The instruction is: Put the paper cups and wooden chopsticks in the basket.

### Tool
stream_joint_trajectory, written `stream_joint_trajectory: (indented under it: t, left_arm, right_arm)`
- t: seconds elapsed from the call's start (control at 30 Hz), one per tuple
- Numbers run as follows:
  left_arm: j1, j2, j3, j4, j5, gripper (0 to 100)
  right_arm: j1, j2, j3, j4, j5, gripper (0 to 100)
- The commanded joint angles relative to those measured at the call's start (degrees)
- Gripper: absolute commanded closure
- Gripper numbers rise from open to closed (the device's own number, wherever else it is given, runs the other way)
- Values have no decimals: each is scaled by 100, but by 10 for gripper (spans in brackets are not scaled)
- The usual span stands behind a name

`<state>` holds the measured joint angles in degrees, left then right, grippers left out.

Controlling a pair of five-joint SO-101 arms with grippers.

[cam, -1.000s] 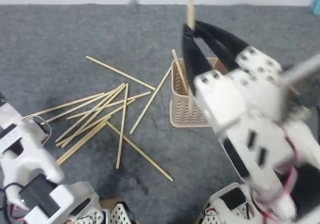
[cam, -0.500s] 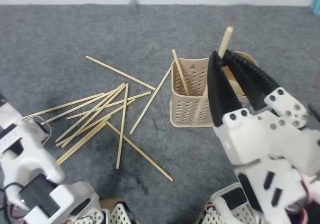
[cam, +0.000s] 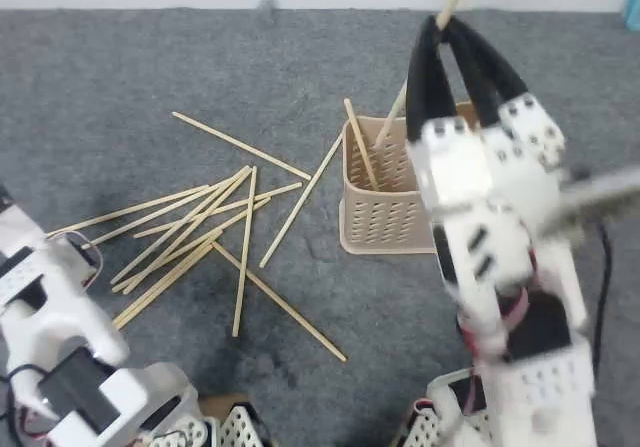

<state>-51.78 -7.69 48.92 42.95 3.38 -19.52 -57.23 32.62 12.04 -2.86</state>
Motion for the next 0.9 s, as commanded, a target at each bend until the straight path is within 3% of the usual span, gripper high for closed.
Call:
stream_joint_trajectory:
  t: [0.0, 0.4, 0.63, 0.87]
  left_arm:
    - [35, -62, -136, -62, -62, 920]
    - [53, -44, -145, -62, -70, 920]
    - [53, -44, -145, -62, -70, 920]
    - [44, -53, -136, -62, -70, 920]
  right_arm:
    - [215, 514, 0, -347, -88, 991]
    - [22, 910, 1433, -435, -97, 989]
    - [-426, 866, 2602, -1191, -53, 986]
    - [-523, 848, 2347, -1121, -62, 879]
